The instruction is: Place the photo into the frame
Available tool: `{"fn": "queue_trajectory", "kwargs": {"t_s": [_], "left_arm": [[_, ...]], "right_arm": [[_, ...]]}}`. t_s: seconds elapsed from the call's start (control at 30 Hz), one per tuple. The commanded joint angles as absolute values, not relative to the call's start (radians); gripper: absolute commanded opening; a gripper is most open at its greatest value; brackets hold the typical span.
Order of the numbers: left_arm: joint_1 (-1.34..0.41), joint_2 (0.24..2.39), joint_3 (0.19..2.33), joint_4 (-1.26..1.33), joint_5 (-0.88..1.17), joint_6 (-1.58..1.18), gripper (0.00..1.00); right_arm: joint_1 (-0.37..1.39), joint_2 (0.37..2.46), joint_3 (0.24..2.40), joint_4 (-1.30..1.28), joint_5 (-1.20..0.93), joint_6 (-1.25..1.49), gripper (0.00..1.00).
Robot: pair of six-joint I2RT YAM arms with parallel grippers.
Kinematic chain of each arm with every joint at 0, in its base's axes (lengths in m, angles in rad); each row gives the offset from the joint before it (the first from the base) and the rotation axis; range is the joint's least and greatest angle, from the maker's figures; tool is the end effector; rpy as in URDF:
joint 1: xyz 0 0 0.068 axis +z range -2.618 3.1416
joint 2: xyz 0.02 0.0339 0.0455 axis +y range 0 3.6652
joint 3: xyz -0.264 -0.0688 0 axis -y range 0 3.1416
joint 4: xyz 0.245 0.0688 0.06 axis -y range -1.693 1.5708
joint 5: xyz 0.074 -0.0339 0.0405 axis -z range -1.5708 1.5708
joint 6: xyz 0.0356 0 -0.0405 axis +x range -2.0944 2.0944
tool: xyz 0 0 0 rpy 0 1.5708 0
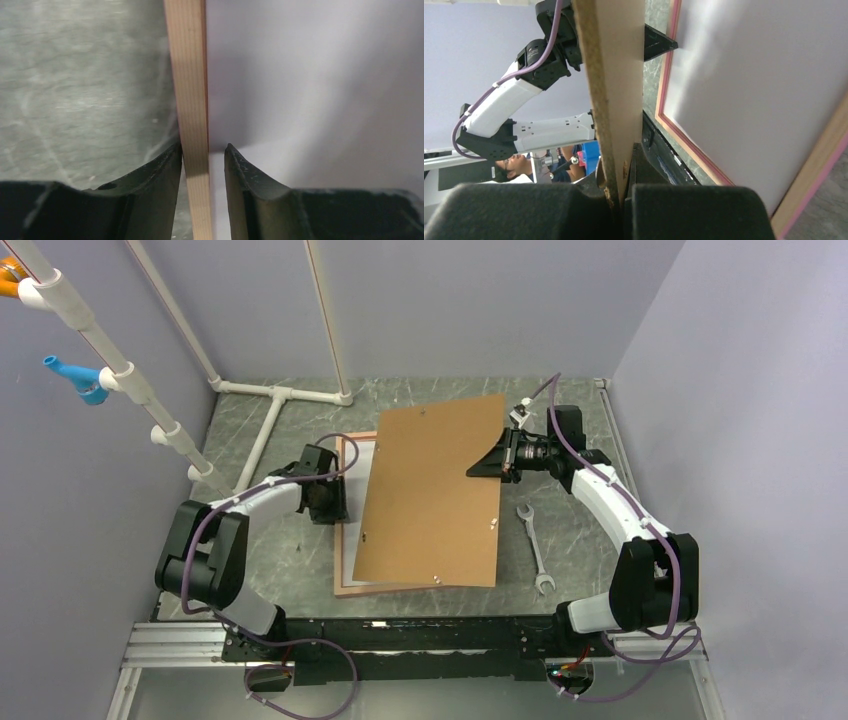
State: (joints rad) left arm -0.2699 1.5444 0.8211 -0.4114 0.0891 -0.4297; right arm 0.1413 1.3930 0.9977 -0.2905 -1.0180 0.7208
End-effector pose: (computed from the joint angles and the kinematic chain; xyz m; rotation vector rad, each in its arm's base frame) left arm 0.2716 -0.0784 0.1610 -0.1920 2.7374 -0.3233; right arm 0.2871 0.0714 0.2757 0.0730 2.3365 1.5932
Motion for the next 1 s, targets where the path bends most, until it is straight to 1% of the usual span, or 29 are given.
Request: {"fn": "queue_trajectory", "kwargs": {"t_s": [0.0, 0.17, 0.33, 0.37, 0.4, 0.5, 0.57, 0.73, 0.97], "left_arm": [[-0.360, 1.582, 0.823, -0.420, 0.078, -0.446, 0.42], [-0.399, 1.571, 0.798, -0.402, 0.103, -0.479, 0.43], [-0.399, 1.540, 0.784, -0.409, 0.107, -0.473, 0.48], [-0.396, 1.532, 0.783, -0.409, 0.101, -0.466, 0.47], [-0.393, 1.525, 0.782, -0.406, 0.104, -0.452, 0.43], [-0.393, 1.528, 0.788, -0.396, 0.123, -0.401, 0.24], [-0.393, 1.533, 0.783, -0.387, 0.142, -0.373, 0.16], [-0.395, 1.506, 0.736, -0.359, 0.170, -0.370, 0.11], [-0.400, 1.448, 0.701, -0.344, 0.220, -0.389, 0.12]], "right_arm": [[0.128, 1.353, 1.047, -0.283, -1.063, 0.705, 0.00], [0.114, 1.359, 1.079, -0.333, -1.053, 0.664, 0.00], [0.105, 1.376, 1.104, -0.371, -1.057, 0.625, 0.00], [0.104, 1.383, 1.115, -0.390, -1.057, 0.609, 0.00], [0.103, 1.389, 1.127, -0.416, -1.055, 0.593, 0.00], [0.100, 1.398, 1.161, -0.458, -1.048, 0.558, 0.00], [0.096, 1.402, 1.175, -0.472, -1.046, 0.549, 0.00], [0.091, 1.409, 1.182, -0.477, -1.048, 0.542, 0.00], [0.092, 1.424, 1.179, -0.475, -1.051, 0.537, 0.00]]}}
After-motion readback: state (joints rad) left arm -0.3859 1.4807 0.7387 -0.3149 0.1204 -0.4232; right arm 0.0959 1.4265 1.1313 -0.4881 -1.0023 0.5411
